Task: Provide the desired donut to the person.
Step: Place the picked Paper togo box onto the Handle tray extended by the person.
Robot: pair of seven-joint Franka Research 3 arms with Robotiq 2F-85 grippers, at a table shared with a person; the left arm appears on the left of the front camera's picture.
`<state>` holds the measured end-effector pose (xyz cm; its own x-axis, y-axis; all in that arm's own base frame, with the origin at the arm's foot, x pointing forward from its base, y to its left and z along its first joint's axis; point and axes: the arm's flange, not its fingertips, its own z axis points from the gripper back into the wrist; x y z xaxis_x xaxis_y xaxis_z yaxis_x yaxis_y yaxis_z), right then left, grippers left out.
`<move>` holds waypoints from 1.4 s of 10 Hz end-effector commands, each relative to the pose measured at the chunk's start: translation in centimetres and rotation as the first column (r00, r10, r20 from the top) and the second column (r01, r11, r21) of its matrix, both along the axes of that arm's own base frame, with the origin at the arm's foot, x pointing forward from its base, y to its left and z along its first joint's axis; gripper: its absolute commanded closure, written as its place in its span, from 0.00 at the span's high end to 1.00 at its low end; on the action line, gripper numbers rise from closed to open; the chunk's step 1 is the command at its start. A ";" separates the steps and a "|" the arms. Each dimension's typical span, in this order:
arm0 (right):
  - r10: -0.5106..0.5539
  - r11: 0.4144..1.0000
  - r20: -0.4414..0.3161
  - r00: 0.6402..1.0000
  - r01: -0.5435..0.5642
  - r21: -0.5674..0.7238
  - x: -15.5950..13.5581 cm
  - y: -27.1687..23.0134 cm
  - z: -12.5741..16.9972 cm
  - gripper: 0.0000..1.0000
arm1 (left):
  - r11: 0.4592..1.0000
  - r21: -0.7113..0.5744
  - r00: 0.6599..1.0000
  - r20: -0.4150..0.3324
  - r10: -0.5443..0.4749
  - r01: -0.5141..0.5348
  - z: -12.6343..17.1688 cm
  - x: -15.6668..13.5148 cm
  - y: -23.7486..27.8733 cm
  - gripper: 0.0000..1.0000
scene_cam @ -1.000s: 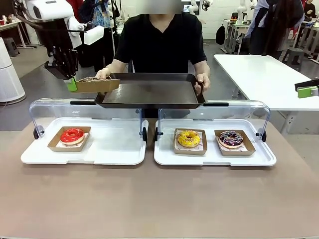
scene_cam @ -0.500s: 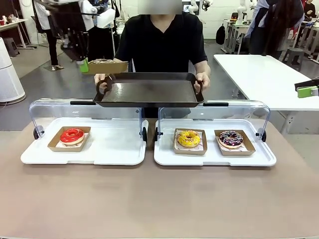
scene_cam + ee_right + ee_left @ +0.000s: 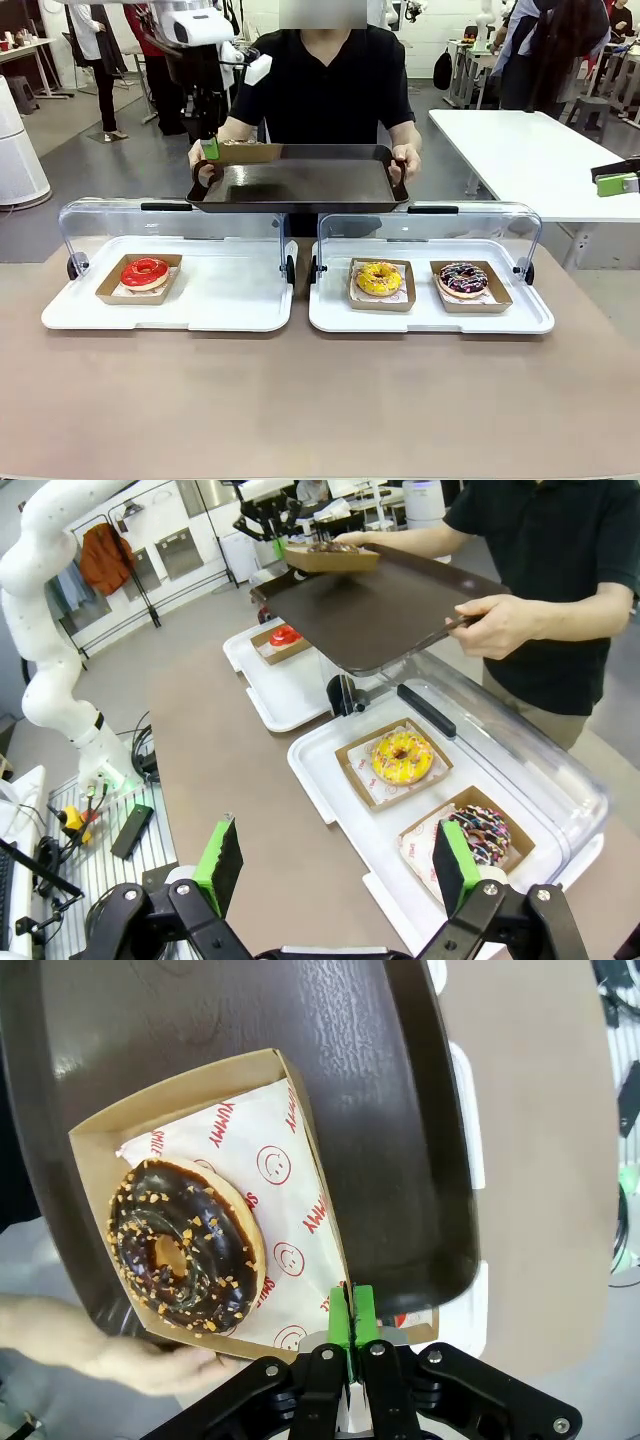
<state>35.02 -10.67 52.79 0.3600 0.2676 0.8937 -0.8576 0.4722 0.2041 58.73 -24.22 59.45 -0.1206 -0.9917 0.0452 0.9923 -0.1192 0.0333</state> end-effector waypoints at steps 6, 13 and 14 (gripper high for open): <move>0.006 1.000 0.027 1.000 -0.006 0.025 0.4 -0.1 0.1 1.00 | 0.999 0.037 0.998 -0.047 0.029 -0.027 -2.1 3.4 -0.9 0.01; 0.006 1.000 0.027 1.000 -0.006 0.025 0.4 -0.1 0.1 1.00 | 0.999 0.034 0.999 -0.049 0.022 -0.020 -1.9 2.9 -0.9 1.00; 0.006 1.000 0.027 1.000 -0.006 0.025 0.4 -0.1 0.1 1.00 | 0.999 0.038 0.998 -0.052 0.017 -0.015 -1.7 3.1 -0.9 0.80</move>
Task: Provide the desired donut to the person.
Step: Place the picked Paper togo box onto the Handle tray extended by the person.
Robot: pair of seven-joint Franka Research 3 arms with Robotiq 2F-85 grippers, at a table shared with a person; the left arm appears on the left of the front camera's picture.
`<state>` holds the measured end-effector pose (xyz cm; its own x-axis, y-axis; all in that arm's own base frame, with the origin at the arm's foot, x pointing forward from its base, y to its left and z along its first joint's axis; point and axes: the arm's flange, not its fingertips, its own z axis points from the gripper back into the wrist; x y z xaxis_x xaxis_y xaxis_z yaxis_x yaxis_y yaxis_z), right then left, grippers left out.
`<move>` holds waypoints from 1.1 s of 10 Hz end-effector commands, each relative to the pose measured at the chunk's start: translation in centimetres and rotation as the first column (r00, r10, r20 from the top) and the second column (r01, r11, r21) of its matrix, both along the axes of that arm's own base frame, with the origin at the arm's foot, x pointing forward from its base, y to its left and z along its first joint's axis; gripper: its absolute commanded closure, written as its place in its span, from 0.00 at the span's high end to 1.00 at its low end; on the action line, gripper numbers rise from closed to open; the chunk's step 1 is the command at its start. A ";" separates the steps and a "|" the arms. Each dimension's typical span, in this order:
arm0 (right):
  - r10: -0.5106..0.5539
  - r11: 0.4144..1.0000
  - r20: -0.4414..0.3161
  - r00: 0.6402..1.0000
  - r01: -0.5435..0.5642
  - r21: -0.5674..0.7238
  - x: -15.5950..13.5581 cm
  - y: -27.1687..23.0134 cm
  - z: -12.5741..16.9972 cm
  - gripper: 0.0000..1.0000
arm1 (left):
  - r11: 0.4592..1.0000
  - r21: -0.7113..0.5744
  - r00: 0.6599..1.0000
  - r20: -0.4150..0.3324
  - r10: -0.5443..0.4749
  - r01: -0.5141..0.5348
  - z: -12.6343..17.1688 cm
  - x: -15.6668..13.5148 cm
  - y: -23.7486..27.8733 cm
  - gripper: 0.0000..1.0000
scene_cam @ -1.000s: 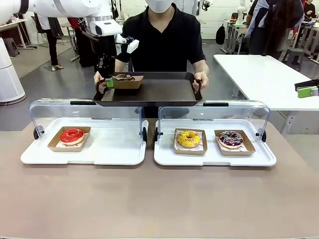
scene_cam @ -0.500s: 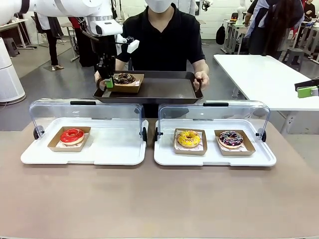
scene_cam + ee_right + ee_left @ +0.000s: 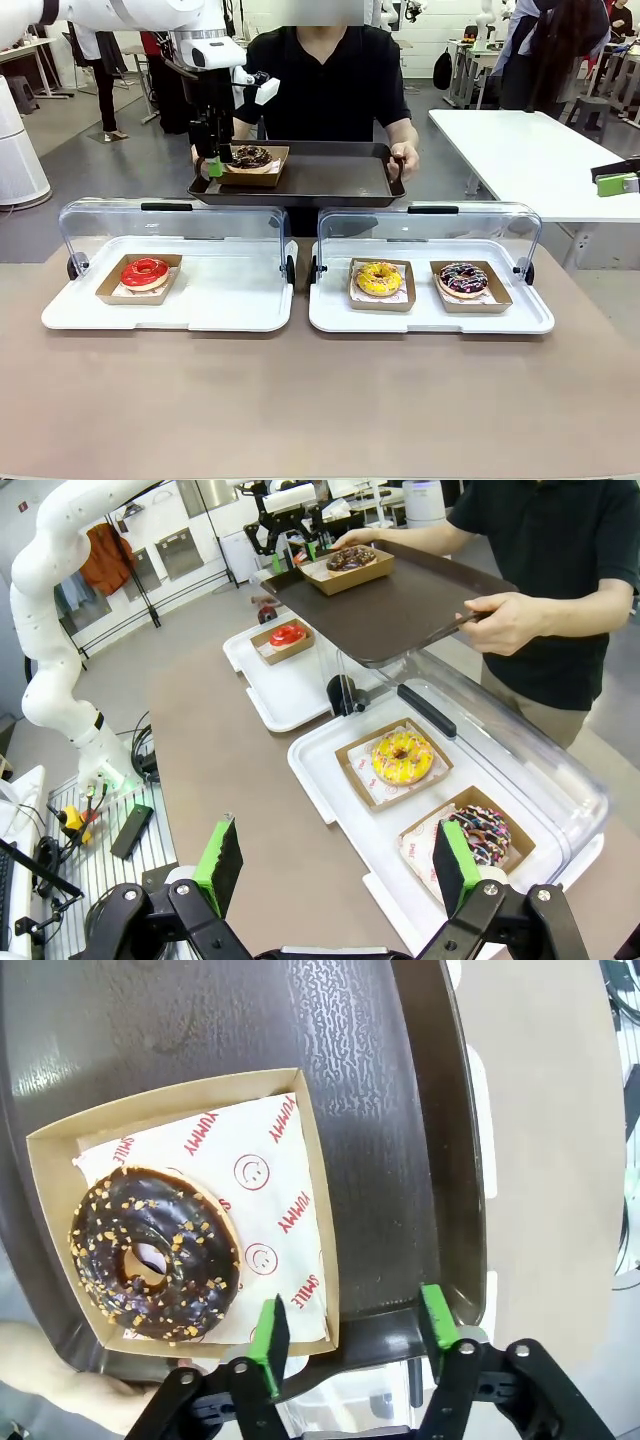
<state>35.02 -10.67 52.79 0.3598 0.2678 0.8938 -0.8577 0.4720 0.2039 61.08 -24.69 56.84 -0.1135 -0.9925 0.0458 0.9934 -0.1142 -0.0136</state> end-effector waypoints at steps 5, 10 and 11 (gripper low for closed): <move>0.006 1.000 0.027 1.000 -0.006 0.025 0.4 -0.1 0.1 1.00 | 0.999 0.034 1.000 -0.013 0.007 -0.007 1.1 0.7 -0.4 1.00; 0.006 1.000 0.027 1.000 -0.006 0.025 0.4 -0.1 0.1 1.00 | 0.999 -0.015 0.999 0.036 -0.037 0.038 1.8 -6.0 5.9 1.00; 0.006 1.000 0.027 1.000 -0.006 0.025 0.4 -0.1 0.1 1.00 | 0.998 -0.048 0.996 0.079 -0.034 0.038 1.3 -8.9 8.8 1.00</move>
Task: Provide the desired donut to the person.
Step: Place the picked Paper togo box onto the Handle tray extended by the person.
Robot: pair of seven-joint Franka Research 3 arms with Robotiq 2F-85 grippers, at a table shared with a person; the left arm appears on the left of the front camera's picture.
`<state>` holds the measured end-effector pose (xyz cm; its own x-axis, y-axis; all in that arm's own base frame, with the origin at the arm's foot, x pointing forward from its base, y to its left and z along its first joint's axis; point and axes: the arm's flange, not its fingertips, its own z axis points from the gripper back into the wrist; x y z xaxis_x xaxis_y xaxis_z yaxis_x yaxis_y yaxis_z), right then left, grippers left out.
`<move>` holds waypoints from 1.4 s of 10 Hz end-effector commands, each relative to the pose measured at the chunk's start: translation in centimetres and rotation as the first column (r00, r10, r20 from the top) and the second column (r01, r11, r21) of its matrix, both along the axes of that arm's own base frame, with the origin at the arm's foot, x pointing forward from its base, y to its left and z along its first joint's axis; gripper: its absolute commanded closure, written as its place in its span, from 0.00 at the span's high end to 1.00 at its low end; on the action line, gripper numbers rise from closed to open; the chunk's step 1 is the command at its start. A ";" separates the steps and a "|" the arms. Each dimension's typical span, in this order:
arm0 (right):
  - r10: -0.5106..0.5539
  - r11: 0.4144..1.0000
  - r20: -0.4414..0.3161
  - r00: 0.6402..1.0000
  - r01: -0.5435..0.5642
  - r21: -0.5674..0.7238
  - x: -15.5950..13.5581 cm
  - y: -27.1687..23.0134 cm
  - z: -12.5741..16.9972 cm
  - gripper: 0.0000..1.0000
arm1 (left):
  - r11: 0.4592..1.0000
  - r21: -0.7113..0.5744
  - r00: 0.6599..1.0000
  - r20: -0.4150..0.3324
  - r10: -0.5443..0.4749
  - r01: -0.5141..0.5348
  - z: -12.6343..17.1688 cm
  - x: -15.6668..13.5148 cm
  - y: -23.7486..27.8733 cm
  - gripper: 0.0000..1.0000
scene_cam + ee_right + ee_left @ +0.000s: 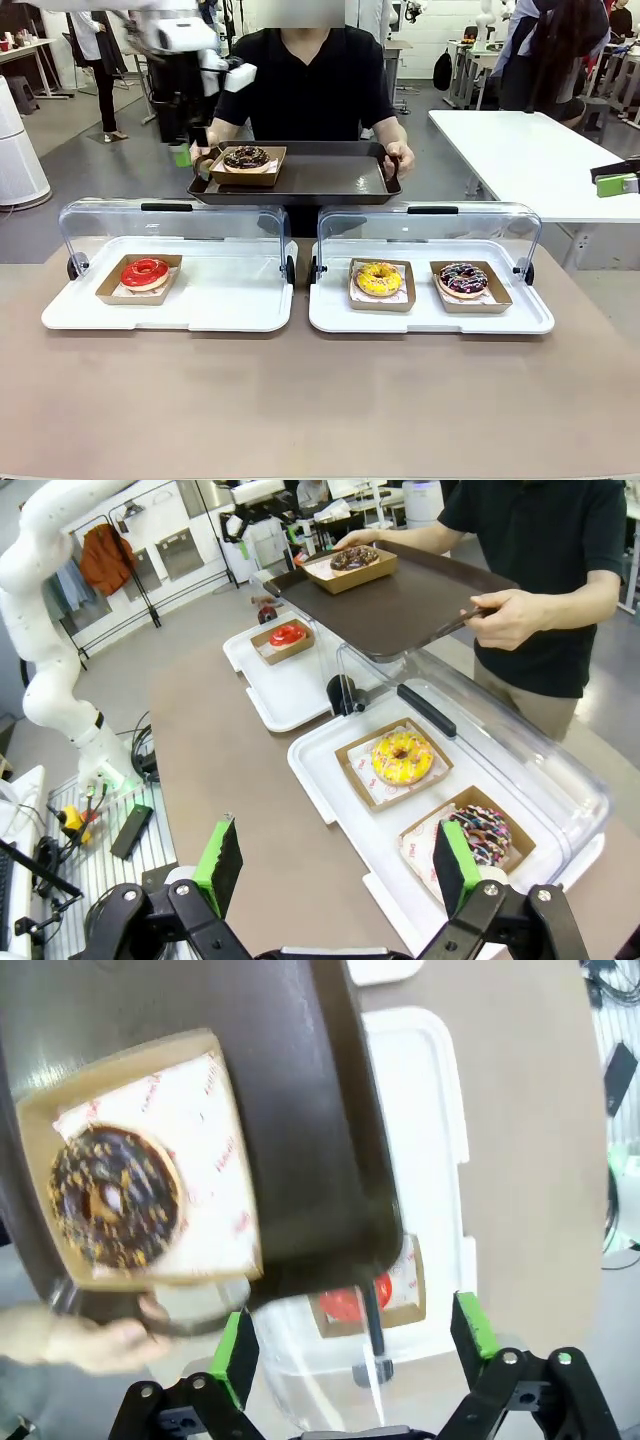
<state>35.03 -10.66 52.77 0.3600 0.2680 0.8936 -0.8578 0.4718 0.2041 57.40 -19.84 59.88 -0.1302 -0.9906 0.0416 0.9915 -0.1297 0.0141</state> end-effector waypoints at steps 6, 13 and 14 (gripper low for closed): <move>0.005 1.000 0.027 1.000 -0.006 0.025 0.4 -0.1 0.1 1.00 | 0.992 -0.072 0.992 0.062 0.110 -0.105 -9.2 -11.9 12.9 1.00; 0.005 1.000 0.027 1.000 -0.006 0.025 0.4 -0.1 0.1 1.00 | 0.986 -0.071 0.988 0.036 0.153 -0.151 -9.0 -11.2 12.7 1.00; 0.005 1.000 0.027 1.000 -0.006 0.025 0.4 -0.1 0.1 1.00 | 0.977 -0.180 0.993 0.024 0.119 -0.113 -9.2 -10.0 14.0 1.00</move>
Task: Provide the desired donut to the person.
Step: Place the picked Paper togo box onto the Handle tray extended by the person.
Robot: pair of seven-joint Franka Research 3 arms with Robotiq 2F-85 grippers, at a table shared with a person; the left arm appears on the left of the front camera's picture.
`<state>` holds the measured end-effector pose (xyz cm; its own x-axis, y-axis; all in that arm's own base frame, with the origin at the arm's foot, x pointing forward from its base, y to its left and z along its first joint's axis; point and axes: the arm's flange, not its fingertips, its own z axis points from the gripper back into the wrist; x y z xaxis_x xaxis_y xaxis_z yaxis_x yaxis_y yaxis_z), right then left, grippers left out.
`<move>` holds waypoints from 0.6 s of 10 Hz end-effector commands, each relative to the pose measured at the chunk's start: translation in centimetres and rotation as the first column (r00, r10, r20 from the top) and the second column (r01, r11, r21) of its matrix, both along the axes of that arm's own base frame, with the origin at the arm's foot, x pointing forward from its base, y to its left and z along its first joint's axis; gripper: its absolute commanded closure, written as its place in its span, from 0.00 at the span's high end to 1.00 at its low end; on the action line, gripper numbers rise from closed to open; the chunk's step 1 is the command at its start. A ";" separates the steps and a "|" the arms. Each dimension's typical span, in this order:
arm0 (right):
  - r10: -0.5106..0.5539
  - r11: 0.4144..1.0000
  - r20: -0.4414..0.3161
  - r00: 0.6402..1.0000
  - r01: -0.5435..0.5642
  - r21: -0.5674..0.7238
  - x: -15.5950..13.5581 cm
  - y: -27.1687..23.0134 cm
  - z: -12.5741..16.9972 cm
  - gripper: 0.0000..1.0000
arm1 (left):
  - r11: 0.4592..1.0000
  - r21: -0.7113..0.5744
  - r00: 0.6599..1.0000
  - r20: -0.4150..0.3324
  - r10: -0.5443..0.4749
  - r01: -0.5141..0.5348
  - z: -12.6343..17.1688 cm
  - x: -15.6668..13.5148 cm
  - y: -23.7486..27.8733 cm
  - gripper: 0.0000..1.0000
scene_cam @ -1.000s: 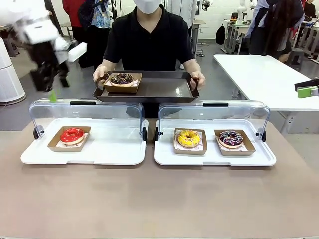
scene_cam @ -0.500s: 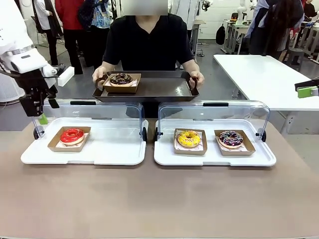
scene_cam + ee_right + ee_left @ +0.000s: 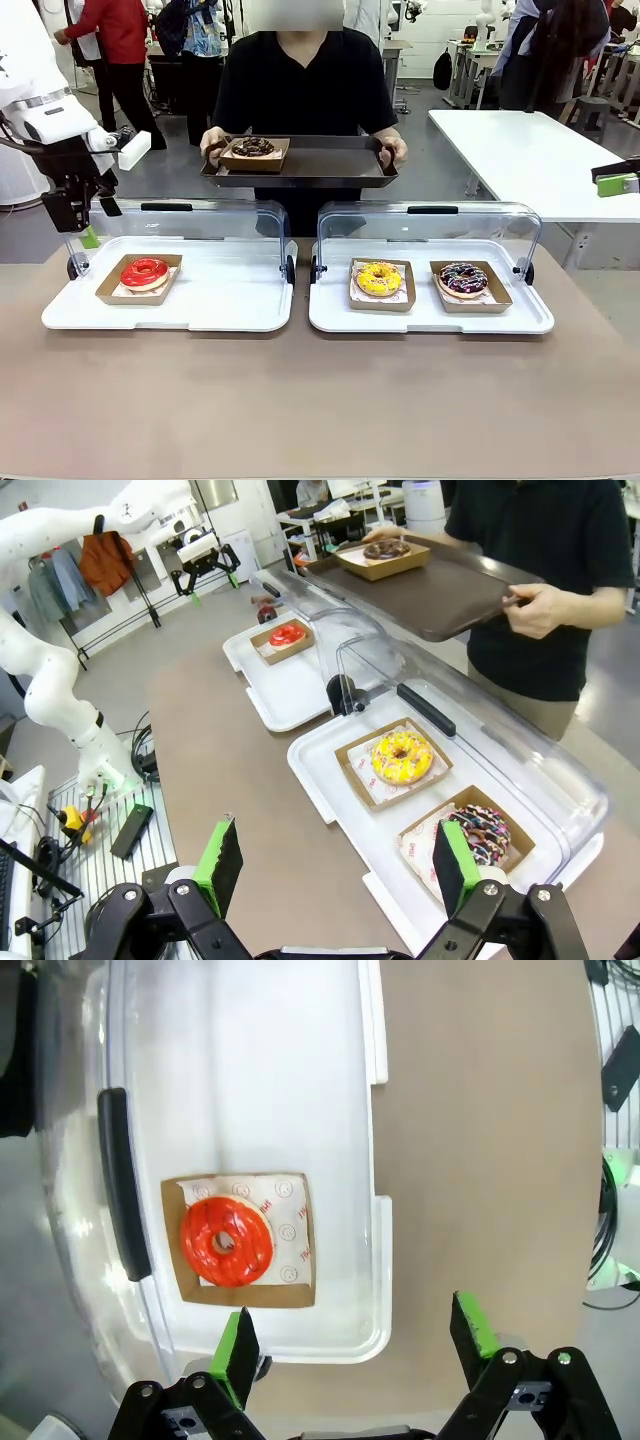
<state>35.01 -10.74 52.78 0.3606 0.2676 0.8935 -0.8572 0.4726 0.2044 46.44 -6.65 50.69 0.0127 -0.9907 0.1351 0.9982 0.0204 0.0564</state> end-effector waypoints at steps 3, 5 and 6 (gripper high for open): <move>0.006 1.000 0.028 1.000 -0.007 0.025 0.4 0.0 0.1 1.00 | 0.881 -0.459 0.993 0.028 -0.113 0.113 0.1 2.5 8.2 1.00; 0.006 1.000 0.028 1.000 -0.007 0.025 0.4 0.0 0.1 1.00 | 0.749 -0.654 0.990 0.001 -0.142 0.108 -0.2 2.9 14.1 1.00; 0.006 1.000 0.028 1.000 -0.007 0.025 0.4 0.0 0.1 1.00 | 0.681 -0.727 0.993 -0.005 -0.122 0.080 -0.1 2.9 17.0 1.00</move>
